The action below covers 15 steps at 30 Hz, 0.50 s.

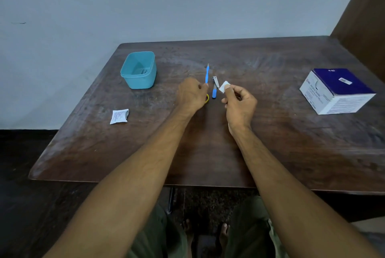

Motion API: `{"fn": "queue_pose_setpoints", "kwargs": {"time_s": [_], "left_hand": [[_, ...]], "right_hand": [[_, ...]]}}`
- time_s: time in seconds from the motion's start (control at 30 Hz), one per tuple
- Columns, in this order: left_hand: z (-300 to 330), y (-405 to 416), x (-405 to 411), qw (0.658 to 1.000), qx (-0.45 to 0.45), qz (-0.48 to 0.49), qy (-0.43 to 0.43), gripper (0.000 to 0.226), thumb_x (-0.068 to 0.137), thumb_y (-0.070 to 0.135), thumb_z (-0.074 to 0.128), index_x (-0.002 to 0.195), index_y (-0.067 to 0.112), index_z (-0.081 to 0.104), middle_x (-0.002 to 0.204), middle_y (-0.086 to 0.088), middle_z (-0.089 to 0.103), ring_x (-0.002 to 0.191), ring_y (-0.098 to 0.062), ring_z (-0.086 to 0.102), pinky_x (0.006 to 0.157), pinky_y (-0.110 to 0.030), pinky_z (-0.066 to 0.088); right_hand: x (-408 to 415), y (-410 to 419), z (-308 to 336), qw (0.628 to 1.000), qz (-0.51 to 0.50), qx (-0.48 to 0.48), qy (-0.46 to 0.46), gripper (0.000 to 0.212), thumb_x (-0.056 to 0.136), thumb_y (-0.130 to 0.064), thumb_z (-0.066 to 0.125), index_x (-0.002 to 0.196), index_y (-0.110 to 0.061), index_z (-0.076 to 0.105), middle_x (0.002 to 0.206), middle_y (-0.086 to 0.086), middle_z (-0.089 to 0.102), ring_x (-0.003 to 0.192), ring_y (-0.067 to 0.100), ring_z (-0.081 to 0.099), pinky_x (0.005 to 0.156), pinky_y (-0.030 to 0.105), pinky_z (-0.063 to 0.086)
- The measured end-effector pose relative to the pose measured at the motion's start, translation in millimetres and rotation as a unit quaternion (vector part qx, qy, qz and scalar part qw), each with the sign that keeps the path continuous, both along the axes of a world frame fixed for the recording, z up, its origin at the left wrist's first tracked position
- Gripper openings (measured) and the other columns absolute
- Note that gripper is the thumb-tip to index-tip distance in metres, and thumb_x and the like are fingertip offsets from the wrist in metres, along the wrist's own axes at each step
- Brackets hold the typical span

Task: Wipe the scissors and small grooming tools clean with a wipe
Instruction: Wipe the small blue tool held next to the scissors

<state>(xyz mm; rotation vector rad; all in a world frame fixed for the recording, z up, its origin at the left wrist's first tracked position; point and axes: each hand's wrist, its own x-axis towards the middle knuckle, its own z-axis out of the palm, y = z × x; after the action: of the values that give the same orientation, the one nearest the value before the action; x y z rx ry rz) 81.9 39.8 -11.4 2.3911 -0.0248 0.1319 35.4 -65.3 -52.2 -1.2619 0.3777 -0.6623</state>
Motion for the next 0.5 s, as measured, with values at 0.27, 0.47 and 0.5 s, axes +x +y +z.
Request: {"fn": "queue_pose_setpoints", "kwargs": {"time_s": [0.27, 0.47, 0.5], "left_hand": [[-13, 43, -48, 0.952, -0.302, -0.04, 0.011, 0.015, 0.096, 0.015, 0.055, 0.083, 0.008, 0.06, 0.062, -0.001, 0.066, 0.038, -0.004, 0.049, 0.037, -0.018, 0.04], [-10, 46, -71, 0.924, -0.375, -0.07, 0.014, 0.012, 0.096, 0.009, 0.055, 0.085, 0.005, 0.059, 0.063, -0.006, 0.063, 0.041, -0.007, 0.052, 0.043, -0.02, 0.047], [-11, 46, -73, 0.923, -0.377, -0.072, 0.013, 0.013, 0.096, 0.009, 0.055, 0.084, 0.006, 0.059, 0.063, -0.006, 0.062, 0.041, -0.007, 0.052, 0.044, -0.02, 0.047]], "right_hand": [[-23, 13, 6, 0.994, 0.103, 0.043, 0.004, 0.009, 0.086, -0.01, 0.069, 0.081, -0.015, 0.074, 0.063, -0.004, 0.067, 0.05, 0.006, 0.053, 0.046, 0.018, 0.04], [-35, 31, 15, 0.987, 0.141, 0.073, 0.011, 0.01, 0.085, -0.009, 0.07, 0.078, -0.015, 0.075, 0.069, 0.004, 0.069, 0.054, 0.009, 0.054, 0.047, 0.02, 0.041], [-36, 33, 17, 0.987, 0.143, 0.074, 0.01, 0.009, 0.085, -0.009, 0.07, 0.079, -0.014, 0.076, 0.071, 0.005, 0.068, 0.054, 0.009, 0.054, 0.048, 0.02, 0.041]]}}
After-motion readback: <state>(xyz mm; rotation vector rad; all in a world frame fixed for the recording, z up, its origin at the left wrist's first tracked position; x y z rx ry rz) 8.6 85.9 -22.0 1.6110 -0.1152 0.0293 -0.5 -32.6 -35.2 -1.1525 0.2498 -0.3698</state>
